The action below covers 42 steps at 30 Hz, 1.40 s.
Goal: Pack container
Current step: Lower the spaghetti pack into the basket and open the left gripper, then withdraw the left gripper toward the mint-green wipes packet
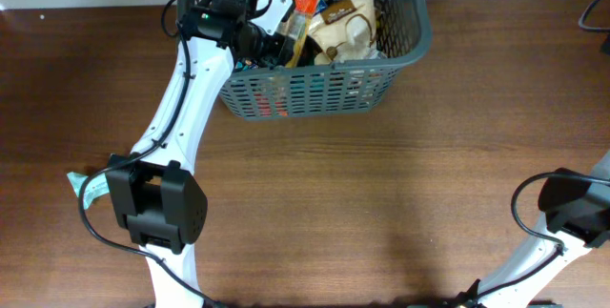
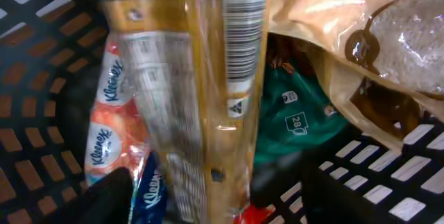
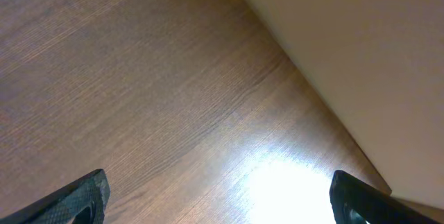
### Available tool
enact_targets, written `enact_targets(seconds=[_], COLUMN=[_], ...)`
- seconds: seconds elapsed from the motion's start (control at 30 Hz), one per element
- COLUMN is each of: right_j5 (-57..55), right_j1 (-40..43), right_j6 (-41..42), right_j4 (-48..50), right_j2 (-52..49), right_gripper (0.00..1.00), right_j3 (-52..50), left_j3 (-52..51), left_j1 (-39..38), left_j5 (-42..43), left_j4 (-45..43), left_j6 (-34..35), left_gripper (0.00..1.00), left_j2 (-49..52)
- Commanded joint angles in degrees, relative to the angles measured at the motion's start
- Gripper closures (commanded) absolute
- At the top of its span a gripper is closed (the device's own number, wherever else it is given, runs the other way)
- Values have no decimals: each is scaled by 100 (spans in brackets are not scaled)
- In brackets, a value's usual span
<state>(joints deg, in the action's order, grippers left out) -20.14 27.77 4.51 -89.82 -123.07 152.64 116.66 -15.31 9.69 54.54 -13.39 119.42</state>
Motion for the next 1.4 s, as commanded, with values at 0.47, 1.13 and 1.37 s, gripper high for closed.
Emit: enact_targets(seconds=[0.47,1.13,1.37], right_j5=[-90,-87,-90], right_j1=[-4,-4,-4], right_j6=[70,70,70], right_j4=[2,2,2], right_j2=[-22,-22,-22], right_gripper=[1,1,1], right_j3=[-26,-26,-26], left_j3=[2260,4621,4621], left_j1=[208,1113,1353], left_j5=[-868,-3720,-4404], left_j4=[-72,2509,3956], left_j6=[9,2227,4028], left_gripper=[25,32,36], left_j2=[-214,-732,-732])
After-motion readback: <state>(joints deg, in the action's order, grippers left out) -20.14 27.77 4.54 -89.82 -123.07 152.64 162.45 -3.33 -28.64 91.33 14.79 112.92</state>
